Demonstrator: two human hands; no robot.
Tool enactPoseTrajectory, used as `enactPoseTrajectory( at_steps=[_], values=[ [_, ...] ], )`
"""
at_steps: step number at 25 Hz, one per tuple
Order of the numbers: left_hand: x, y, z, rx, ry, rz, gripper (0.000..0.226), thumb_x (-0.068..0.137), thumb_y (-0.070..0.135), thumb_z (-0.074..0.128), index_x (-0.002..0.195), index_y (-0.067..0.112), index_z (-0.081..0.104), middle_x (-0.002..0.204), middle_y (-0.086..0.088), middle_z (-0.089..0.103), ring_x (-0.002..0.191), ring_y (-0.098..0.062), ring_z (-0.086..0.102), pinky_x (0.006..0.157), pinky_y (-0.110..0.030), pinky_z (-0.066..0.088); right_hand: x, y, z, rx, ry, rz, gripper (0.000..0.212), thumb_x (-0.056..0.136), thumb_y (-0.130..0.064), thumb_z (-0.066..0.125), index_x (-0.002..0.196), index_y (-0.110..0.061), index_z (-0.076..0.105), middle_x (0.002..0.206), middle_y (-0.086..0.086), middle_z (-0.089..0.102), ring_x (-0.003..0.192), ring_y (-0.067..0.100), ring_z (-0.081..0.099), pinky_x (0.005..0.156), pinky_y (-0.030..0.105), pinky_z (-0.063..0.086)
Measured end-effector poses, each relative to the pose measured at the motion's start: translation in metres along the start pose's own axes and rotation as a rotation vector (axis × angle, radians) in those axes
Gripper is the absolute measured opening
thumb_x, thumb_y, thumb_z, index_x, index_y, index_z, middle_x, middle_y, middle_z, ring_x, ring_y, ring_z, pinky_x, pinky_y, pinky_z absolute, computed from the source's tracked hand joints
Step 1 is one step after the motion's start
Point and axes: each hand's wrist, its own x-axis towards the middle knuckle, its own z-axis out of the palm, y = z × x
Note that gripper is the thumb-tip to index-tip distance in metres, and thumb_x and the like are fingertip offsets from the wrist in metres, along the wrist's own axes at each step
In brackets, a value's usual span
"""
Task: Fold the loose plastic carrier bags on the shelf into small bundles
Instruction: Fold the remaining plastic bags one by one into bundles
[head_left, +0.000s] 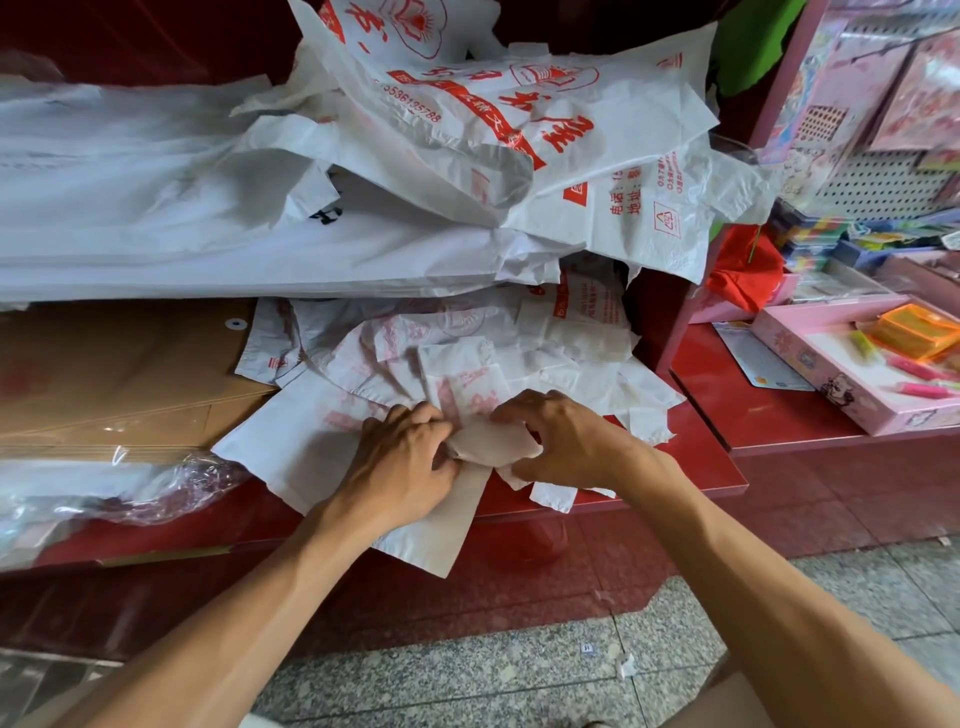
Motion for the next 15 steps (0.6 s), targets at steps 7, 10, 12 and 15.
enactPoseTrajectory(
  at_steps=[7, 10, 12, 15],
  values=[
    [0.001, 0.001, -0.013, -0.662, 0.053, -0.269, 0.011, 0.087, 0.027, 0.069, 0.088, 0.017, 0.074, 0.078, 0.008, 0.074, 0.079, -0.009, 0.07, 0.076, -0.034, 0.057, 0.005, 0.001, -0.004, 0.555, 0.281, 0.218, 0.017, 0.09, -0.009, 0.06, 0.1, -0.022, 0.061, 0.082, 0.005, 0.069, 0.065, 0.018, 0.059, 0.056, 0.03, 0.046],
    [-0.001, 0.002, -0.014, -0.732, 0.006, -0.302, 0.02, 0.087, 0.022, 0.07, 0.106, 0.025, 0.068, 0.081, 0.01, 0.076, 0.089, -0.006, 0.069, 0.081, -0.027, 0.053, 0.007, 0.003, 0.001, 0.531, 0.23, 0.257, 0.019, 0.092, -0.012, 0.058, 0.109, -0.019, 0.056, 0.073, 0.012, 0.062, 0.057, 0.017, 0.048, 0.049, 0.025, 0.034],
    [0.0, 0.001, -0.012, -0.618, 0.021, -0.307, 0.04, 0.085, 0.026, 0.072, 0.123, 0.028, 0.059, 0.084, 0.012, 0.074, 0.102, -0.003, 0.061, 0.084, -0.022, 0.043, 0.008, 0.002, 0.005, 0.381, 0.219, 0.253, 0.027, 0.09, -0.015, 0.06, 0.116, -0.017, 0.054, 0.076, 0.006, 0.062, 0.058, 0.013, 0.05, 0.048, 0.018, 0.034],
    [-0.001, 0.0, -0.008, -0.315, 0.119, -0.115, 0.055, 0.077, 0.045, 0.071, 0.127, 0.026, 0.059, 0.105, 0.013, 0.063, 0.105, -0.011, 0.056, 0.09, -0.03, 0.043, 0.008, -0.001, 0.011, 0.104, 0.288, 0.177, 0.034, 0.086, -0.021, 0.067, 0.118, -0.017, 0.055, 0.101, 0.002, 0.06, 0.078, 0.016, 0.06, 0.066, 0.028, 0.051]
  ],
)
